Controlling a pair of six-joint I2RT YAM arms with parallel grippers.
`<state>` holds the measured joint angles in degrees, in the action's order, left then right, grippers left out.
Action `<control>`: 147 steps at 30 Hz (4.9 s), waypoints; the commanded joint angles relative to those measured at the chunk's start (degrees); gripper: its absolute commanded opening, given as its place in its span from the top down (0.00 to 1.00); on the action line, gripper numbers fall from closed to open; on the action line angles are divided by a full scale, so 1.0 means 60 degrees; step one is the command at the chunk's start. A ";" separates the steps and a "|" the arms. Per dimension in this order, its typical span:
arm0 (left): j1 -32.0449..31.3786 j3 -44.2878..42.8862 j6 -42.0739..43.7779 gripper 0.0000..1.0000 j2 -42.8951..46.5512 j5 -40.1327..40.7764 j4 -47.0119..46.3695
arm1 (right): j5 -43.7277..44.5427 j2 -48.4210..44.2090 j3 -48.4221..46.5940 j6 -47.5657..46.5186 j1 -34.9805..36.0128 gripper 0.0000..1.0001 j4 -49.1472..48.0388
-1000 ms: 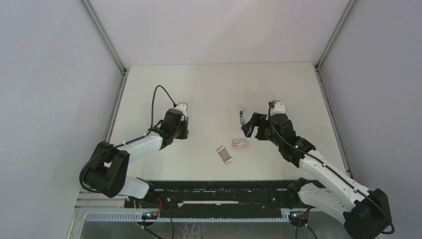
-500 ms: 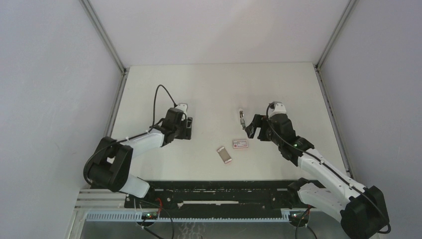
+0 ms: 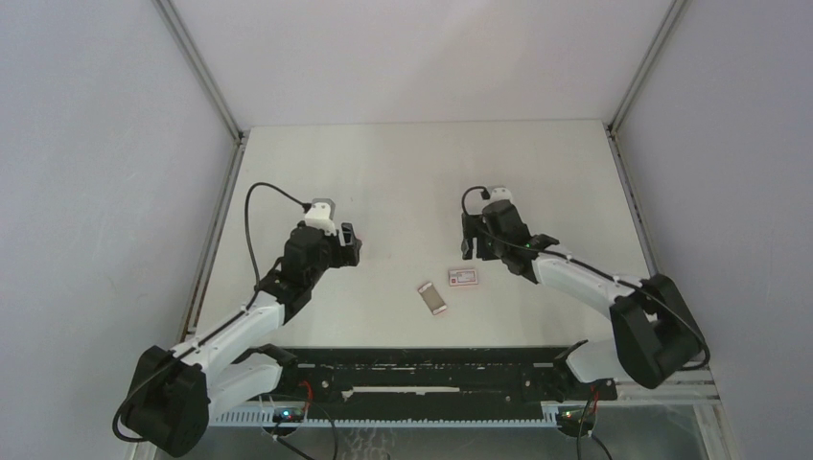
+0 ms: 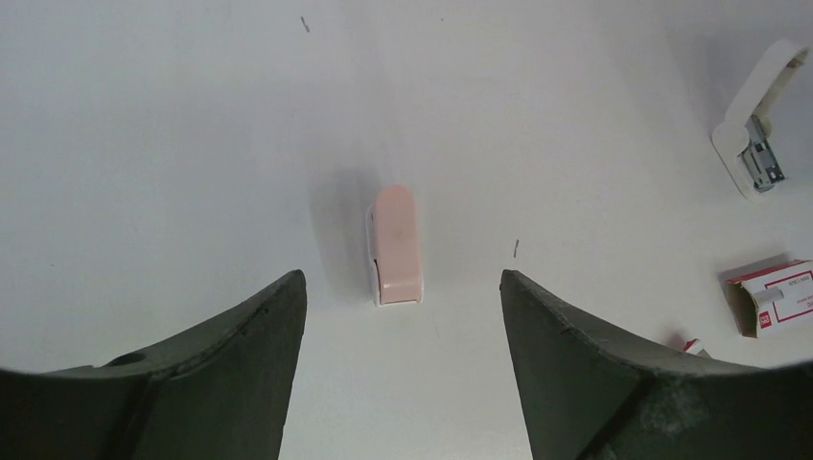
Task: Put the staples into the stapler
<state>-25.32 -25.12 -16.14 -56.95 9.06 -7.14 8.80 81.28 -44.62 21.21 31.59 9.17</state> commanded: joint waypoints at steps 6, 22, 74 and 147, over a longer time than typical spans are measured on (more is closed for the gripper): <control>0.0049 0.0232 -0.0269 0.22 0.0212 -0.0080 -0.0406 | 0.0810 0.1994 -0.1463 -0.0779 0.0031 0.41 -0.0438; 0.0038 0.0222 -0.0269 0.22 0.0163 -0.0161 -0.0374 | 0.0542 0.3212 -0.1953 -0.1025 -0.0226 0.75 -0.0602; 0.0045 -0.0008 -0.2262 0.21 -0.1592 -0.4668 -0.2422 | -0.2403 0.1426 -0.0921 -0.0581 0.2393 0.54 -0.2416; -0.1625 -0.1889 0.2461 0.23 -0.3327 -0.5078 -0.1388 | -0.3013 -0.3276 0.1505 0.0248 0.1098 0.43 -0.1279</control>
<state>-35.42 -32.05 -9.21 -72.82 -17.12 -15.84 -6.83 67.24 -37.01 25.47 39.72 -0.14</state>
